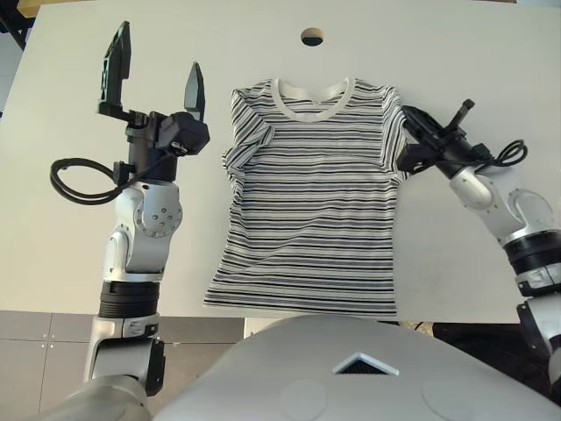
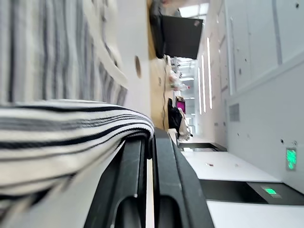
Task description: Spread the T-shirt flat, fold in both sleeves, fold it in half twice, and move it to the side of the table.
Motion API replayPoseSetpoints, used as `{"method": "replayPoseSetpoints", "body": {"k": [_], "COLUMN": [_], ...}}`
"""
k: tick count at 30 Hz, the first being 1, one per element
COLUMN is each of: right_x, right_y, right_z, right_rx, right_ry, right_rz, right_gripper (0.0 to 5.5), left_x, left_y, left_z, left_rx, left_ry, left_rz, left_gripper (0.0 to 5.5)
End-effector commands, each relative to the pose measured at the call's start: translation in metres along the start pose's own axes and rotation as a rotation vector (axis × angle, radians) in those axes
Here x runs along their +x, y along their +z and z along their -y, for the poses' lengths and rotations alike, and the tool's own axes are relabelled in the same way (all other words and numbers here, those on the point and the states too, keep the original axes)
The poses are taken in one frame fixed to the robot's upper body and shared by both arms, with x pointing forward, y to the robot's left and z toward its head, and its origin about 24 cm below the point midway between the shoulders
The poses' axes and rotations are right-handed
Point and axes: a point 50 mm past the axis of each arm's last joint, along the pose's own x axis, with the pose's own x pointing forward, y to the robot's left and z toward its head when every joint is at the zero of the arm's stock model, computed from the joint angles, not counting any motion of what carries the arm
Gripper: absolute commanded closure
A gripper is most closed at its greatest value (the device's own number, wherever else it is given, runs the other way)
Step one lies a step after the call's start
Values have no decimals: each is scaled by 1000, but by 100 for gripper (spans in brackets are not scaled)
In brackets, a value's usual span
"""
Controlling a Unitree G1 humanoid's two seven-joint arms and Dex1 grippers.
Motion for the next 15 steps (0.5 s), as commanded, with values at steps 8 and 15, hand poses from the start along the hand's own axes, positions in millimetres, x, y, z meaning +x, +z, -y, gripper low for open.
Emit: {"method": "replayPoseSetpoints", "body": {"k": [8,15], "right_x": [26,22], "right_y": [35,48], "right_z": [0,13], "right_rx": [-18,22], "right_ry": [28,-35], "right_rz": [118,161], "right_gripper": [493,385], "left_x": [1,2], "left_y": [-2,-12], "left_z": [9,9], "left_rx": [-9,9], "left_ry": [-60,-89], "left_rz": [-4,-19], "left_gripper": [90,90]}}
